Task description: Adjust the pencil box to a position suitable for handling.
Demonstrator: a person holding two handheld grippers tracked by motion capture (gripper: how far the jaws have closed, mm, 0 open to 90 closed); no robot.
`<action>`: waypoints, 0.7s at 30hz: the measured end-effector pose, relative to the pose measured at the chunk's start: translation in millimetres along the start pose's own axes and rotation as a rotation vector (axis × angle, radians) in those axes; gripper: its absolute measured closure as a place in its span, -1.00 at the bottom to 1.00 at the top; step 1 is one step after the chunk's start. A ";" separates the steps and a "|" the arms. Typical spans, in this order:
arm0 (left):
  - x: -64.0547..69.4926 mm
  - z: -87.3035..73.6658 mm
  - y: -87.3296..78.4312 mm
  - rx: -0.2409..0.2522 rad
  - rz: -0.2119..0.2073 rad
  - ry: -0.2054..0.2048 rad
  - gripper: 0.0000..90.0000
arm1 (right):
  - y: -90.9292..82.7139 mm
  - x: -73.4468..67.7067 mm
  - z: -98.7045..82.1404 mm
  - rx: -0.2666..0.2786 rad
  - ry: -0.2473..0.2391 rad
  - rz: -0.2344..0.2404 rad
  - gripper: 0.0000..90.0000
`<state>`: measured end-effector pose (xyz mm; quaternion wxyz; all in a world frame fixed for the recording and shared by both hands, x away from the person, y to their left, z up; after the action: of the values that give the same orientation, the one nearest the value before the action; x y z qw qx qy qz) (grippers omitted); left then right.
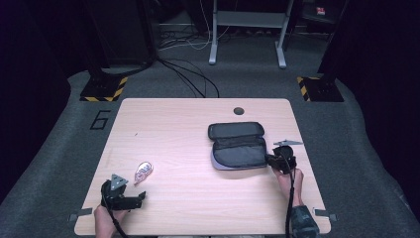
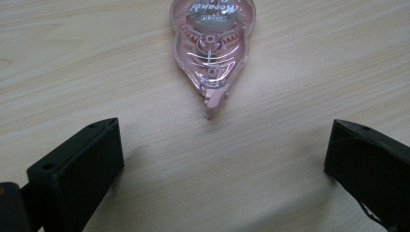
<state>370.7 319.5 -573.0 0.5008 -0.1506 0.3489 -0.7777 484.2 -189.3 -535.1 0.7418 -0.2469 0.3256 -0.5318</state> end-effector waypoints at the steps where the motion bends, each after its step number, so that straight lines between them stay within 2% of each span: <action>1: 0.0 0.0 0.0 0.000 0.000 0.001 -0.99 | 0.0 0.0 0.0 0.000 0.000 0.000 0.88; 4: 0.0 0.0 0.0 0.000 0.000 0.001 -0.99 | -0.9 -8.6 -3.1 -0.001 -0.006 0.014 0.88; 5: -0.1 0.0 0.0 0.000 0.000 0.001 -0.99 | -0.4 -10.5 -3.6 0.003 -0.027 0.019 0.88; 6: 0.0 0.0 0.0 0.000 0.000 0.000 -0.99 | -0.6 -14.8 -4.9 -0.003 -0.012 0.019 0.88; 7: 0.0 0.0 0.0 0.000 0.000 0.001 -0.99 | 0.0 -16.6 -5.5 0.001 -0.034 0.025 0.88; 10: 0.0 0.0 0.0 0.000 0.000 0.000 -0.99 | 0.6 -26.9 -8.5 -0.005 -0.037 0.035 0.86; 12: -0.1 0.0 0.0 0.000 0.000 0.001 -0.99 | 0.5 -32.3 -10.4 -0.009 -0.056 0.047 0.85; 15: -0.1 0.0 0.0 0.000 0.000 0.001 -0.99 | 0.8 -41.7 -14.4 -0.021 -0.048 0.063 0.83; 18: 0.0 0.0 0.0 0.000 -0.001 0.001 -0.99 | 1.4 -48.4 -17.0 -0.013 -0.061 0.072 0.81; 19: -0.1 0.1 0.0 0.001 -0.001 0.002 -0.99 | 1.3 -50.8 -18.3 -0.021 -0.048 0.077 0.81; 21: -0.1 0.1 0.0 0.001 -0.001 0.003 -0.99 | 2.1 -55.9 -20.2 -0.017 -0.061 0.085 0.80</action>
<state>370.8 319.5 -572.9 0.4998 -0.1496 0.3493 -0.7784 458.0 -136.0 -537.7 0.7710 -0.2551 0.3176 -0.4895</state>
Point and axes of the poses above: each handheld gripper's, and its own axes: y roughly forward along the jaws, z roughly out of its top, x roughly to its right, the point moved 6 cm from there along y, roughly forward along the jaws, and after that the axes turned 9 degrees about y, right-handed, at the moved point
